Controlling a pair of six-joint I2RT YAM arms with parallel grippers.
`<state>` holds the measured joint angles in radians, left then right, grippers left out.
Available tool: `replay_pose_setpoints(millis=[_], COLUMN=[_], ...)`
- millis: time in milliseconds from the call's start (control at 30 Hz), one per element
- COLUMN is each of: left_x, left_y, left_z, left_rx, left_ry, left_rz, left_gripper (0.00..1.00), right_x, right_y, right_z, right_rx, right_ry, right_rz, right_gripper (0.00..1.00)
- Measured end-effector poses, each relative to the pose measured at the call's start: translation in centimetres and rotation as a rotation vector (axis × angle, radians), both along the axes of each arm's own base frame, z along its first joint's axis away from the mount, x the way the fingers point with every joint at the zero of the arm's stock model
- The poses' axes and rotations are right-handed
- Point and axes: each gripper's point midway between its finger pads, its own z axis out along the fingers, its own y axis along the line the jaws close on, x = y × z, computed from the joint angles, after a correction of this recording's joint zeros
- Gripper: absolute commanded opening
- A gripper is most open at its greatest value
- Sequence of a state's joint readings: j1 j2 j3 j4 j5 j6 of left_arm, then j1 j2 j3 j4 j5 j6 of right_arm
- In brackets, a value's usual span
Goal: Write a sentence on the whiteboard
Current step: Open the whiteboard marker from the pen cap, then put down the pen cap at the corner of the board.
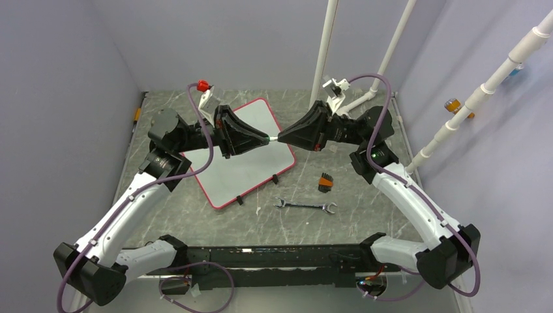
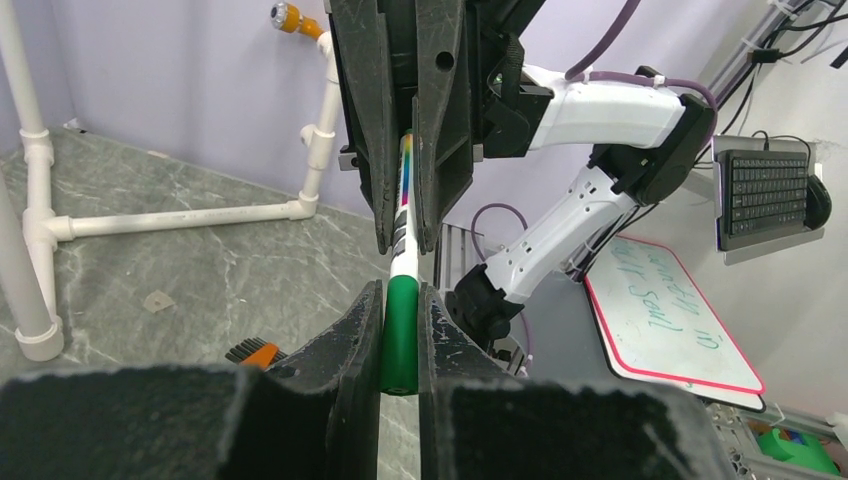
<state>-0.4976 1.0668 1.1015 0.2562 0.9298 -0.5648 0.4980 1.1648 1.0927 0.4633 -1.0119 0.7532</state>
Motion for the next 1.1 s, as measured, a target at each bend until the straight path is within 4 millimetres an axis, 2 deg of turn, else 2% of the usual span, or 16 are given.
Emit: replay_pose_setpoints(millis=[200,367,533,667,867,1000,1100], left_x=[-0.4,-0.2,-0.1,1.1,0.6,1.1,1.7], left_y=[0.1,0.0,0.1,2.3,3.3,3.7,3.9], left_z=[0.0,-1.4,-2.2,-1.5,-0.5,-2.3,-5.1], left_rx=[0.0,0.013,0.017,-0.005,-0.024,0.006,0.039], left_ry=[0.002,0.054,0.082,0.057,0.013,0.032,0.077], left_rz=[-0.015,-0.017,-0.021,0.065,0.09,0.123,0.163], left_gripper=[0.0,0.0,0.0,0.0,0.0,0.0,0.0], right_x=[-0.5,-0.2,-0.3,0.7,0.1,0.9,2.0], right_y=[-0.6,-0.8,-1.1,-3.4,-4.0,-4.5,-5.0], right_z=[-0.4,-1.9,-2.6,-2.2,-2.1,-2.6,-3.3], right_rx=[0.006,-0.009,-0.018,-0.002,0.001,-0.014,-0.033], right_ry=[-0.006,0.042,0.057,0.031,0.017,0.033,0.052], right_rz=[-0.022,-0.029,-0.03,-0.117,-0.128,-0.185,-0.272], right_gripper=[0.0,0.0,0.0,0.0,0.0,0.0,0.0])
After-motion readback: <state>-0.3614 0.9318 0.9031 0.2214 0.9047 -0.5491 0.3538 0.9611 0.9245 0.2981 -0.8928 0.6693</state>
